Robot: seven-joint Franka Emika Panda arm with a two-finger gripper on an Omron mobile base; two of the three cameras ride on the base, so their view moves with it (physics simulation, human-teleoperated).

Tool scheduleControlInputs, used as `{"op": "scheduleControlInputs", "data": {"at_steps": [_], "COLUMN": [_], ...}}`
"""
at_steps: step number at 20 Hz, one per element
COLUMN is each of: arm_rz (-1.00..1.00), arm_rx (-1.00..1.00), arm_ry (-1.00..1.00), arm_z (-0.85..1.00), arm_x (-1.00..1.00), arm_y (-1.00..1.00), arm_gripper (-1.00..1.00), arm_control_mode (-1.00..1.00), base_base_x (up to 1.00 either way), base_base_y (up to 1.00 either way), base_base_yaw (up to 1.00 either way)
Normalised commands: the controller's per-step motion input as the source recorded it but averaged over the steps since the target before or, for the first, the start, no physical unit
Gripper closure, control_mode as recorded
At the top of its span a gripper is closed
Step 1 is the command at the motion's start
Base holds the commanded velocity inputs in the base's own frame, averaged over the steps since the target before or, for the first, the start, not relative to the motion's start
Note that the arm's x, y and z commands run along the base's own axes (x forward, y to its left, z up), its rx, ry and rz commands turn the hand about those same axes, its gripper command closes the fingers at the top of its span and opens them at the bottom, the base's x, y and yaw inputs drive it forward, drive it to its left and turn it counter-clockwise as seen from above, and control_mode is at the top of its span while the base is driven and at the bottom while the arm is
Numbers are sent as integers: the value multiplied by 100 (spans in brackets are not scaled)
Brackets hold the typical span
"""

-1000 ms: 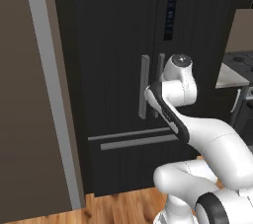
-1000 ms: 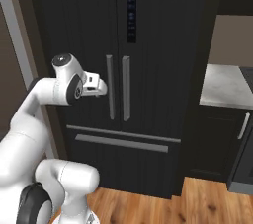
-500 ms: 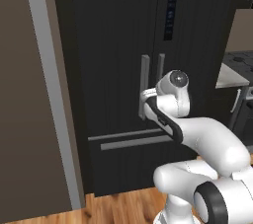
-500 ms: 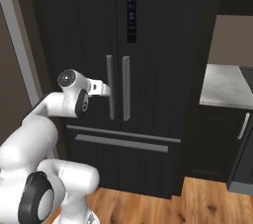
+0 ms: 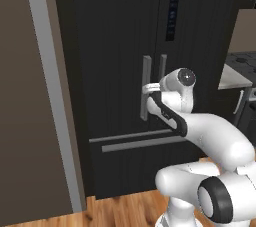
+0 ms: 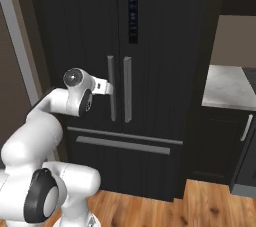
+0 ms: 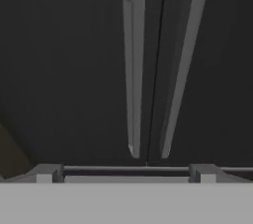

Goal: Retrieve the sausage and cheese from the fridge and place them on the cutting board on the counter.

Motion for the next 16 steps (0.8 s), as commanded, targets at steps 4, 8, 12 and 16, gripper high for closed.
{"op": "scheduleControlInputs", "data": {"at_steps": [4,8,12,16], "arm_rz": [-1,-2,-3,-4], "arm_rx": [8,4,0,0], "arm_ry": [0,0,0,0], "arm_z": [38,21,4,0], "arm_x": [10,32,42,55], "arm_y": [0,0,0,0], "arm_gripper": [-100,-100,-100,-100], "arm_control_mode": [-100,-100,-100,-100], "base_base_x": [0,0,0,0], "base_base_y": [0,0,0,0], "base_base_yaw": [0,0,0,0]}}
